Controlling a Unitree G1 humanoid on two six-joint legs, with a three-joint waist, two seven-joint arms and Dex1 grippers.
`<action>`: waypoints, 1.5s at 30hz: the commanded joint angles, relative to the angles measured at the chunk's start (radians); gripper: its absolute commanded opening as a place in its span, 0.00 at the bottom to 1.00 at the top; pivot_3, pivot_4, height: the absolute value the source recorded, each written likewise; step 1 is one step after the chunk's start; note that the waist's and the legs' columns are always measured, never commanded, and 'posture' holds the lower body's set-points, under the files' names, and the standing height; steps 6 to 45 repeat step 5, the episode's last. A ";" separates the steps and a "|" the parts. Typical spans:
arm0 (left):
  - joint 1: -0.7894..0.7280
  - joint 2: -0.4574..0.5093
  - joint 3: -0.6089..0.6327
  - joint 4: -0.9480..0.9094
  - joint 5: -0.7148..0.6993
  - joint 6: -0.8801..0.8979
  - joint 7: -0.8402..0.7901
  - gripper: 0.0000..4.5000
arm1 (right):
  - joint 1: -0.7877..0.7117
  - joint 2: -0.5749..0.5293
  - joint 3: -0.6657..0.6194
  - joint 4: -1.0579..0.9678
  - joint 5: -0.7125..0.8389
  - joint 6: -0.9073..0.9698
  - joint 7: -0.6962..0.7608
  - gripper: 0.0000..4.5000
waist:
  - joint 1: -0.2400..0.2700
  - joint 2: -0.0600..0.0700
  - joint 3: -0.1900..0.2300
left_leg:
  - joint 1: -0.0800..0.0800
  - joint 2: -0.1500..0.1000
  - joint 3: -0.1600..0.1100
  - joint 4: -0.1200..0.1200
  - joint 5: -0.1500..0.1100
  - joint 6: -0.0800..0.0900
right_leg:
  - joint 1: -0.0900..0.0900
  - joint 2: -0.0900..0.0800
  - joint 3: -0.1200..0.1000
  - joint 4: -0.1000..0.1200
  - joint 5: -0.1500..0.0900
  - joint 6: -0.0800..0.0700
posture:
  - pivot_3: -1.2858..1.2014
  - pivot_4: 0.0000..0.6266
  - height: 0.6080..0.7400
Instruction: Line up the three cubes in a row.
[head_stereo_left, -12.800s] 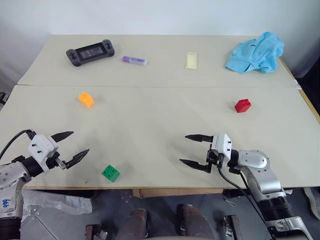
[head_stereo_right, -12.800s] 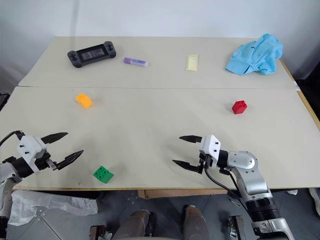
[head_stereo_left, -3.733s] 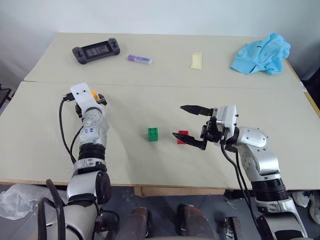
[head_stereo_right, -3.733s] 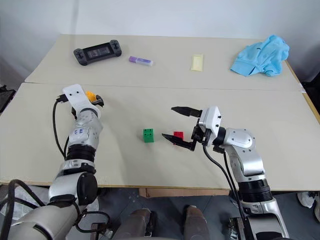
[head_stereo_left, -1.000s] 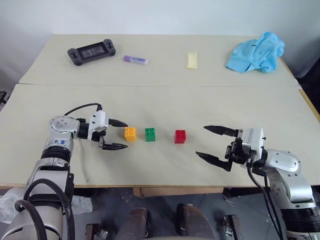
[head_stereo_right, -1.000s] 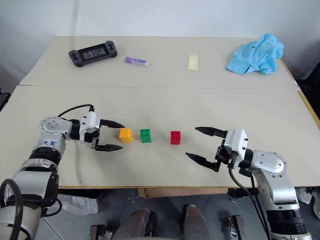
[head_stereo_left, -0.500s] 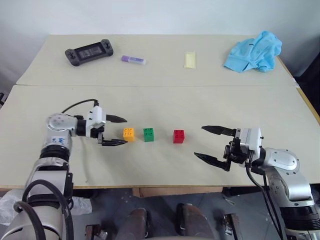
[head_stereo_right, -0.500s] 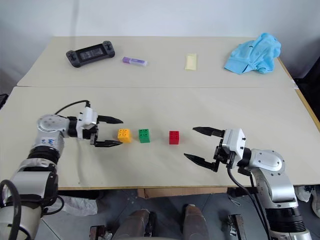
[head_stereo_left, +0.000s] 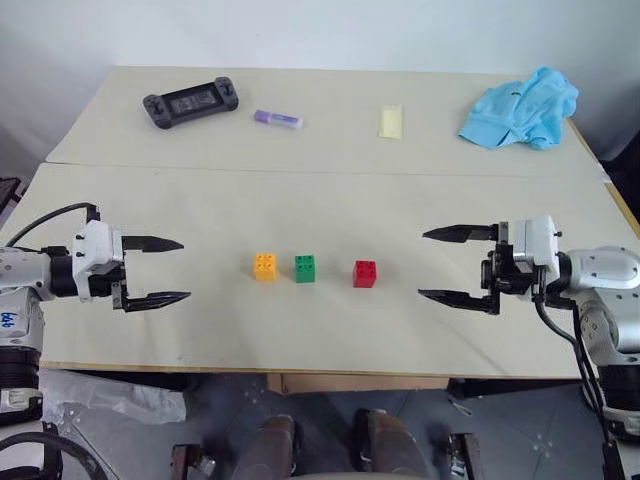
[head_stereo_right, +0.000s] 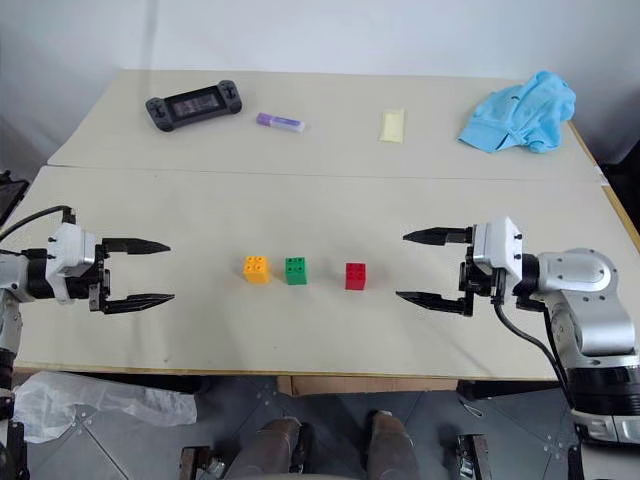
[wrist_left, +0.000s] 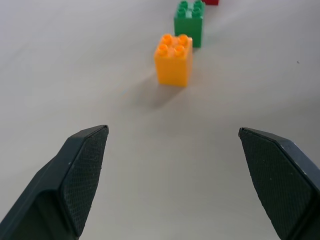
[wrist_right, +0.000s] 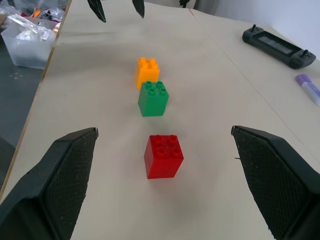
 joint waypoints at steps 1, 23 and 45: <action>0.022 0.038 0.039 -0.019 0.017 -0.014 0.059 0.99 | -0.026 -0.010 0.004 0.030 -0.013 -0.018 0.030 1.00 | -0.002 0.000 0.000 | 0.000 0.000 0.000 0.000 0.000 0.000 | 0.000 0.000 0.000 0.000 0.000 0.000 | 0.52 0.24 1.00; 0.050 0.052 0.033 -0.014 0.062 -0.067 0.102 0.99 | -0.029 0.009 0.006 0.059 -0.027 -0.044 0.029 1.00 | -0.006 0.000 0.000 | 0.000 0.000 0.001 0.000 0.000 0.000 | -0.001 0.000 0.000 0.000 0.000 0.000 | 0.52 0.24 1.00; 0.050 0.052 0.033 -0.014 0.062 -0.067 0.102 0.99 | -0.029 0.009 0.006 0.059 -0.027 -0.044 0.029 1.00 | -0.006 0.000 0.000 | 0.000 0.000 0.001 0.000 0.000 0.000 | -0.001 0.000 0.000 0.000 0.000 0.000 | 0.52 0.24 1.00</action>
